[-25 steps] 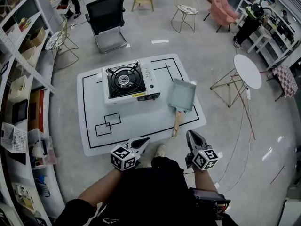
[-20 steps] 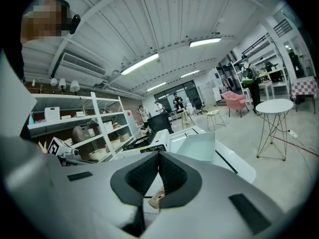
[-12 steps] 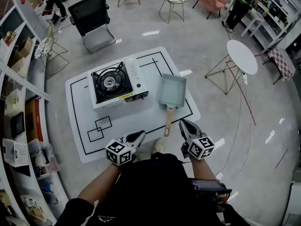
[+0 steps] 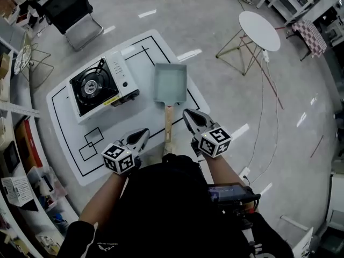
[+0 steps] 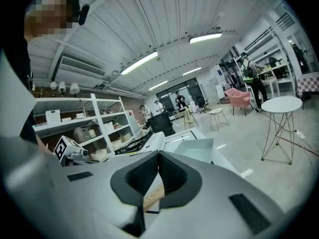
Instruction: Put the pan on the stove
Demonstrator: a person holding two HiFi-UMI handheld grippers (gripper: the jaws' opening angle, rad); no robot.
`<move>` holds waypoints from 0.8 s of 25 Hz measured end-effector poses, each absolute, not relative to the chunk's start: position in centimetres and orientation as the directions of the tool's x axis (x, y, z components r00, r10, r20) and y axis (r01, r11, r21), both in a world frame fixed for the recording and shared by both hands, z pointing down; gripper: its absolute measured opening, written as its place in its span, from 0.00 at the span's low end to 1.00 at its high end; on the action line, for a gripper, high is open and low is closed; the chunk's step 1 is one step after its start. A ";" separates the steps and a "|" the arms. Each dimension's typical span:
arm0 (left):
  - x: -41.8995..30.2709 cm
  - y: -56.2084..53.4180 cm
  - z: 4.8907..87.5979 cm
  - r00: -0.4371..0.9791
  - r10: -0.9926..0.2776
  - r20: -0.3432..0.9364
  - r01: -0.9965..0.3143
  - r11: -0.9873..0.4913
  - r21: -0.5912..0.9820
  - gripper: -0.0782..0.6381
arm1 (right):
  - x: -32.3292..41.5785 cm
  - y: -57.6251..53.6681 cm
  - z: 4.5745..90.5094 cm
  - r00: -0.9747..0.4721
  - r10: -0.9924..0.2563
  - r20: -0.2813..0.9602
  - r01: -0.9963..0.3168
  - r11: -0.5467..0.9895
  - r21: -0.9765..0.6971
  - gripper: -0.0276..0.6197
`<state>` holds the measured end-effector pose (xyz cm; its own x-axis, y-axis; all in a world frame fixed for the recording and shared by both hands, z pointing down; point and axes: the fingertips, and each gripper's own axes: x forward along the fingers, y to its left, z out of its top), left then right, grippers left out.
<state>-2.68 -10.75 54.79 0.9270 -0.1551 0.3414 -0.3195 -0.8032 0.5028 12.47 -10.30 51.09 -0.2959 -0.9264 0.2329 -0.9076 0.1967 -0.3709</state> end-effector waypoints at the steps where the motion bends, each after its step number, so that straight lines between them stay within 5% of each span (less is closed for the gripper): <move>1: -2.2 -11.0 54.8 0.927 -0.149 0.343 -0.317 -0.801 0.508 0.12 | 12.7 -10.7 50.9 -0.300 -0.925 0.232 -0.907 0.201 -0.370 0.08; 20: 3.6 -11.7 59.1 0.920 -0.036 0.390 -0.334 -0.590 0.735 0.12 | 14.7 -12.0 52.2 -0.372 -0.900 0.226 -0.859 0.241 -0.452 0.08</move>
